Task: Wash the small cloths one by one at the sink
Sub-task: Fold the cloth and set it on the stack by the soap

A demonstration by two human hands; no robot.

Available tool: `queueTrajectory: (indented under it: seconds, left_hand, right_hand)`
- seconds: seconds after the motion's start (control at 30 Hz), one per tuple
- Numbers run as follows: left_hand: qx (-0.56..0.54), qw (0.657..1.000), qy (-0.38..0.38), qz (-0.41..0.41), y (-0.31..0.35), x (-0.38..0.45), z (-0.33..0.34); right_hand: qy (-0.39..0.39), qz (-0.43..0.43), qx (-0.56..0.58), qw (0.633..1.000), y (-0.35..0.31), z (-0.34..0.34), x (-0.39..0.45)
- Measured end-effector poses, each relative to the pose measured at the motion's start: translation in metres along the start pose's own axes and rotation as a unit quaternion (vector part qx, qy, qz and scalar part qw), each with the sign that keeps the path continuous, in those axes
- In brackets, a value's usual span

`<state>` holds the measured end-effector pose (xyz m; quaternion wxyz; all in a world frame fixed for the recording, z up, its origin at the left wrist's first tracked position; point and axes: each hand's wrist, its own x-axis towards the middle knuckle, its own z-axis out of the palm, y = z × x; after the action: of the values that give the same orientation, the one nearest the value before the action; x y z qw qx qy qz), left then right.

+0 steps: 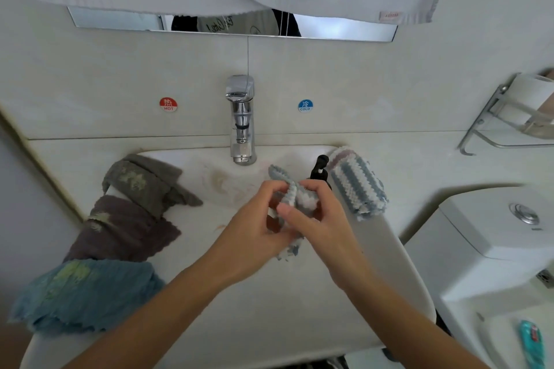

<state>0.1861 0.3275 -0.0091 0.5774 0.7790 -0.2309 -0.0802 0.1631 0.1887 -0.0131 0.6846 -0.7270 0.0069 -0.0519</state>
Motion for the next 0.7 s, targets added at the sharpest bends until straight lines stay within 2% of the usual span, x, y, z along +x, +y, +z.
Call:
queueTrajectory:
  seconds: [0.1, 0.23, 0.4, 0.43, 0.5, 0.57, 0.63, 0.7]
  left_hand:
    - [0.034, 0.999, -0.037, 0.016, -0.003, -0.002, 0.004]
    - [0.035, 0.998, -0.044, 0.01, -0.002, 0.001, 0.001]
    - [0.006, 0.993, 0.114, -0.028, -0.004, 0.01, 0.004]
    - [-0.024, 0.993, 0.105, -0.047, -0.004, 0.014, 0.004]
    - [-0.114, 0.989, 0.041, -0.089, -0.002, 0.019, 0.006]
    - [-0.17, 0.98, 0.014, -0.106, 0.001, 0.02, 0.012]
    - [-0.199, 0.973, 0.04, -0.107, 0.004, 0.021, 0.023]
    - [-0.211, 0.97, 0.059, -0.106, 0.005, 0.024, 0.037]
  right_hand:
    - [0.023, 0.009, 0.014, 1.0, 0.001, -0.001, 0.001]
    - [0.063, -0.003, 0.02, 0.998, 0.004, -0.012, 0.008]
    - [0.003, 0.0, 0.077, 0.997, -0.011, -0.037, 0.009]
    - [-0.023, 0.009, 0.099, 0.995, -0.017, -0.043, 0.009]
    - [-0.075, 0.039, 0.136, 0.987, -0.024, -0.057, 0.009]
    - [-0.073, 0.069, 0.166, 0.981, -0.025, -0.067, 0.008]
    - [-0.002, 0.058, 0.107, 0.993, -0.016, -0.073, 0.008]
    - [0.061, 0.018, -0.046, 0.997, -0.004, -0.076, 0.008]
